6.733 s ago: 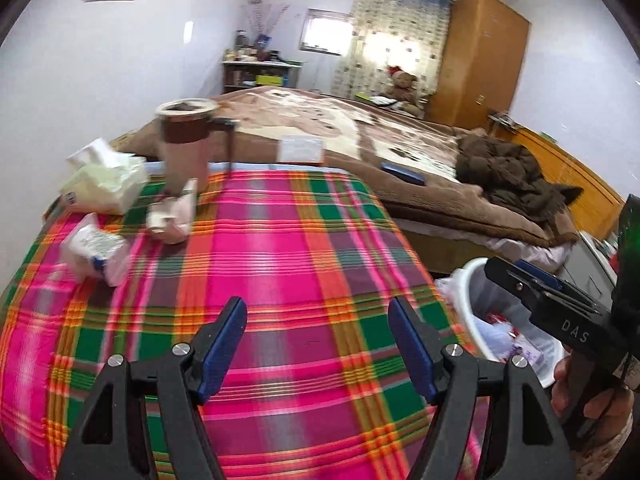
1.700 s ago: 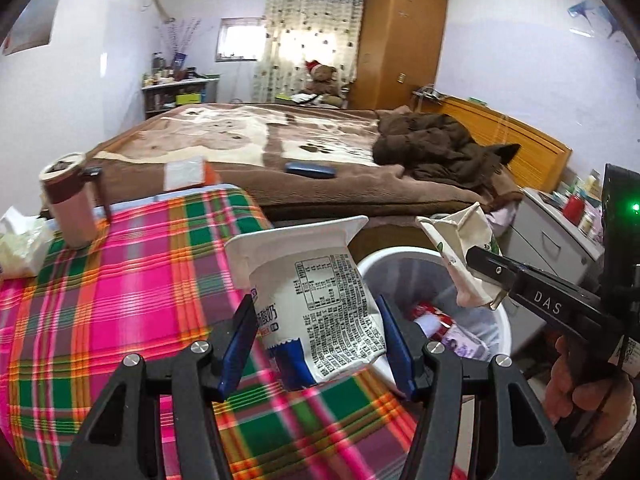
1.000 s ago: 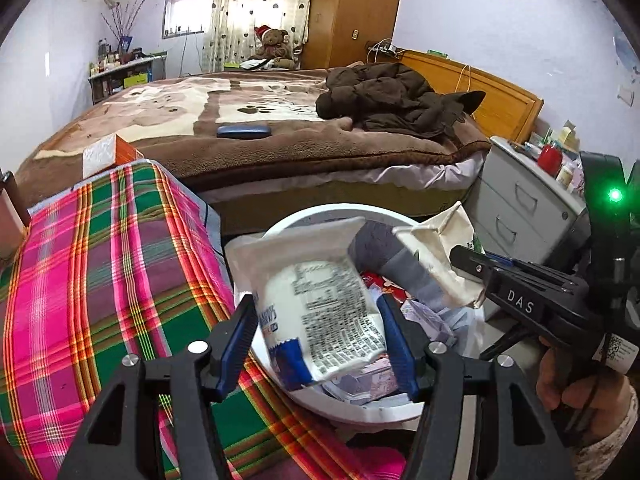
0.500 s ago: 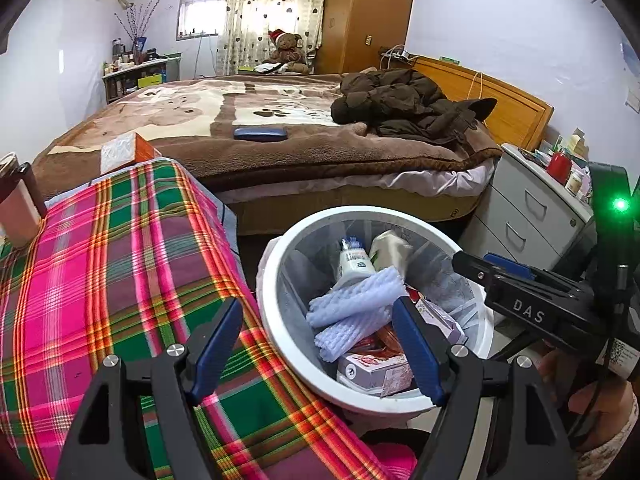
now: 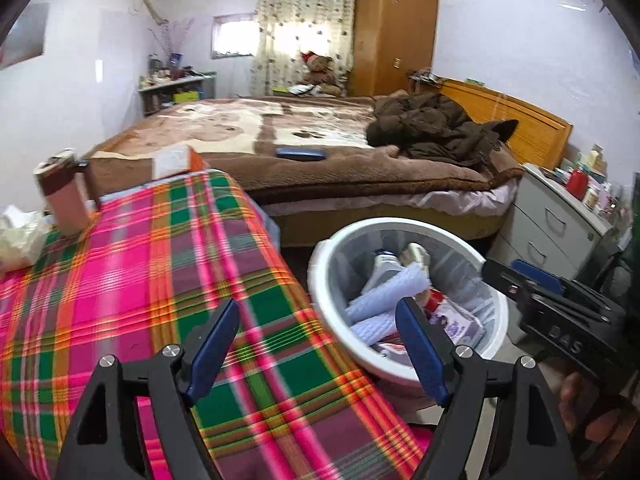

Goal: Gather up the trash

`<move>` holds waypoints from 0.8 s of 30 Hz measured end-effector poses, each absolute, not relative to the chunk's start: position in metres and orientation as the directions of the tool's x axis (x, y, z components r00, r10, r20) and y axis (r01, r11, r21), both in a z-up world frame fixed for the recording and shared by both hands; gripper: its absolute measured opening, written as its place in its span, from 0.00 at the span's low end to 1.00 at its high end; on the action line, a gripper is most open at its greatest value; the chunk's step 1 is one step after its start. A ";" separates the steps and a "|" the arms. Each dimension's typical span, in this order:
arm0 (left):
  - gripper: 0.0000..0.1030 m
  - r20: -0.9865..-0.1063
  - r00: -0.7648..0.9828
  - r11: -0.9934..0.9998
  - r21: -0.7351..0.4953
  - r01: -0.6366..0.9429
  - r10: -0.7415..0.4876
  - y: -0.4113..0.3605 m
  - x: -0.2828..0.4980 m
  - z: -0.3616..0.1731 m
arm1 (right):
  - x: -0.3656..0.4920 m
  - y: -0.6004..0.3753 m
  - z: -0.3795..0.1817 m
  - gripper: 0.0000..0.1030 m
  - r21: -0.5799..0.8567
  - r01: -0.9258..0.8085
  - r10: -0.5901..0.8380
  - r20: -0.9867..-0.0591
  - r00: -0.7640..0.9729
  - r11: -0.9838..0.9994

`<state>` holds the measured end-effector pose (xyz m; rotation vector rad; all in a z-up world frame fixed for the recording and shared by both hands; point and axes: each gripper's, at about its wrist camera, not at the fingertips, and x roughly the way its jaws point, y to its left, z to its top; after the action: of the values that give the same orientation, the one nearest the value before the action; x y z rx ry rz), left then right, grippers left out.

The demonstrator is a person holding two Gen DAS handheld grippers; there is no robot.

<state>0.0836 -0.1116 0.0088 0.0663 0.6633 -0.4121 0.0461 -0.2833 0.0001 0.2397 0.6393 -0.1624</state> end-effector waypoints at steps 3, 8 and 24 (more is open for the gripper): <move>0.79 -0.588 0.735 0.925 -0.062 0.375 -0.337 -0.099 0.072 0.011 | 0.036 -0.273 0.003 0.50 0.167 0.204 -0.074 -0.572 0.817 0.965; 0.79 -0.558 0.776 0.944 -0.039 0.329 -0.293 -0.084 0.057 0.011 | 0.023 -0.260 0.005 0.55 0.159 0.195 -0.084 -0.529 0.845 0.968; 0.79 -0.493 0.848 0.975 -0.002 0.221 -0.193 -0.047 0.019 0.009 | -0.007 -0.226 0.006 0.59 0.149 0.132 -0.053 -0.445 0.894 0.980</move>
<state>0.0186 -0.0468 0.0087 0.0551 0.5141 -0.2183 -0.0066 -0.2260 0.0056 0.1776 0.4553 -0.0966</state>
